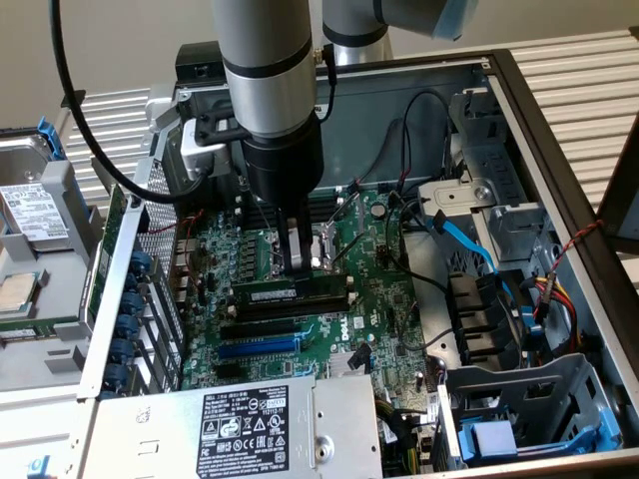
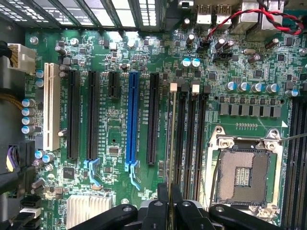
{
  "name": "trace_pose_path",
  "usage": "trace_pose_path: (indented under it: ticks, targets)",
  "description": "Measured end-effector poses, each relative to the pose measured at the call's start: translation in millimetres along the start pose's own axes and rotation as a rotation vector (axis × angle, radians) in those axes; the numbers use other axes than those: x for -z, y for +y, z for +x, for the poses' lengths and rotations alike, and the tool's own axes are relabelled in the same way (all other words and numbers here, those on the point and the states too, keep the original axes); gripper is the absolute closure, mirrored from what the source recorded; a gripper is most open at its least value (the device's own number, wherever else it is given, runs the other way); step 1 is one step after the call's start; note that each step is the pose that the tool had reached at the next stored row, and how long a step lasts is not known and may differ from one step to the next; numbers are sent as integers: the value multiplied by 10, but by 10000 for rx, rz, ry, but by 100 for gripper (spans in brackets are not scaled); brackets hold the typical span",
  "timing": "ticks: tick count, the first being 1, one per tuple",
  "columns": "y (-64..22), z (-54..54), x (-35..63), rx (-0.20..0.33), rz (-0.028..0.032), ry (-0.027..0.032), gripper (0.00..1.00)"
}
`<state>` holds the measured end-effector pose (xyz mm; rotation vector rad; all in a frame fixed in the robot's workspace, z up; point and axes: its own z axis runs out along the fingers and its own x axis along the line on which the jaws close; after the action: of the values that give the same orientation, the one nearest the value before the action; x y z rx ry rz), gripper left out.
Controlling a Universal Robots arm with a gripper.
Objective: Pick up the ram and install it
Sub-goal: 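Insert the ram into the slot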
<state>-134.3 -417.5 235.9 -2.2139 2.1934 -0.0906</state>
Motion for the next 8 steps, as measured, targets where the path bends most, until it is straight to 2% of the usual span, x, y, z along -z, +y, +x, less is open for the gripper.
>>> trace_pose_path:
  ticks: [4, 8]
  targets:
    - [0, -4, 0, -1, 25, 0, 86]
    - [0, -8, -1, -3, 104, 0, 86]
